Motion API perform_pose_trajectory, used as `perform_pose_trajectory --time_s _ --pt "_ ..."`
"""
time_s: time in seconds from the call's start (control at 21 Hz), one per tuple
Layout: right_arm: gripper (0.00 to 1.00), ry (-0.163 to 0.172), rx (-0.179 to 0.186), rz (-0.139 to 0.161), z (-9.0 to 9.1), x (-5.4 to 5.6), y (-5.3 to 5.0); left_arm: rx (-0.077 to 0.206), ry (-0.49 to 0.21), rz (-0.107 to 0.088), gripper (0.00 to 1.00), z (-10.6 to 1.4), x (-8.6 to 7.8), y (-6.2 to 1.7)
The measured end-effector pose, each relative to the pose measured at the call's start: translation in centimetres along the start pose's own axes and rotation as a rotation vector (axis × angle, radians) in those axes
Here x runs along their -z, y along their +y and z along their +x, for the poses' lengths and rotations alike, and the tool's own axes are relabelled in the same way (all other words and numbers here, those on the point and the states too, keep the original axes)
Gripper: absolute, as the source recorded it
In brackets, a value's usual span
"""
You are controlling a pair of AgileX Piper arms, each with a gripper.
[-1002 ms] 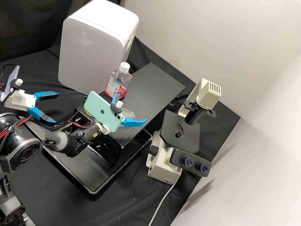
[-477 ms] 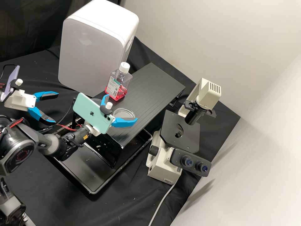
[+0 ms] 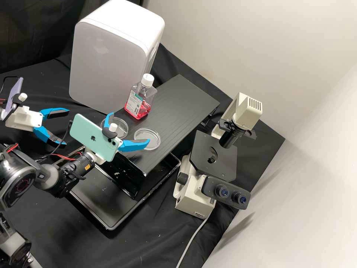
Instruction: Place the lid on the petri dish
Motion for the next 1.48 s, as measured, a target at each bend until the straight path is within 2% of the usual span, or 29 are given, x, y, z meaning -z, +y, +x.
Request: perform_pose_trajectory --time_s 0.14,0.29,0.43,0.48,0.67,0.81,1.05,1.29,1.48 --pt "1.00 0.003 0.004 0.002 -0.2 0.0 -0.4 -0.002 0.006 -0.002 1.00 0.0 0.1 0.02" --pt "1.00 -0.016 -0.004 0.012 -0.1 -0.3 -0.8 -0.003 0.009 -0.004 1.00 0.0 0.1 0.03" --pt "1.00 -0.034 0.003 -0.004 0.1 -0.5 -1.2 -0.003 0.009 -0.004 1.00 0.0 0.1 0.03" --pt "1.00 -0.038 0.000 0.000 0.3 -0.5 -1.3 -0.003 0.009 -0.004 1.00 0.0 0.1 0.03" --pt "1.00 -0.030 -0.008 -0.006 0.9 0.1 -1.6 0.007 0.011 -0.005 1.00 0.1 0.2 -0.22" --pt "1.00 -0.019 0.001 -0.007 1.0 0.5 -1.9 0.007 0.011 -0.005 1.00 0.1 0.2 -0.22" --pt "1.00 -0.002 -0.007 -0.015 0.8 1.3 -1.3 0.007 0.011 -0.005 1.00 0.1 0.2 -0.22" --pt "1.00 0.030 -0.055 0.000 -0.2 2.2 0.0 0.007 0.011 -0.005 1.00 0.1 0.2 -0.22" --pt "1.00 0.033 -0.060 0.012 -0.4 2.5 0.0 0.007 0.011 -0.005 1.00 0.1 0.2 -0.22"
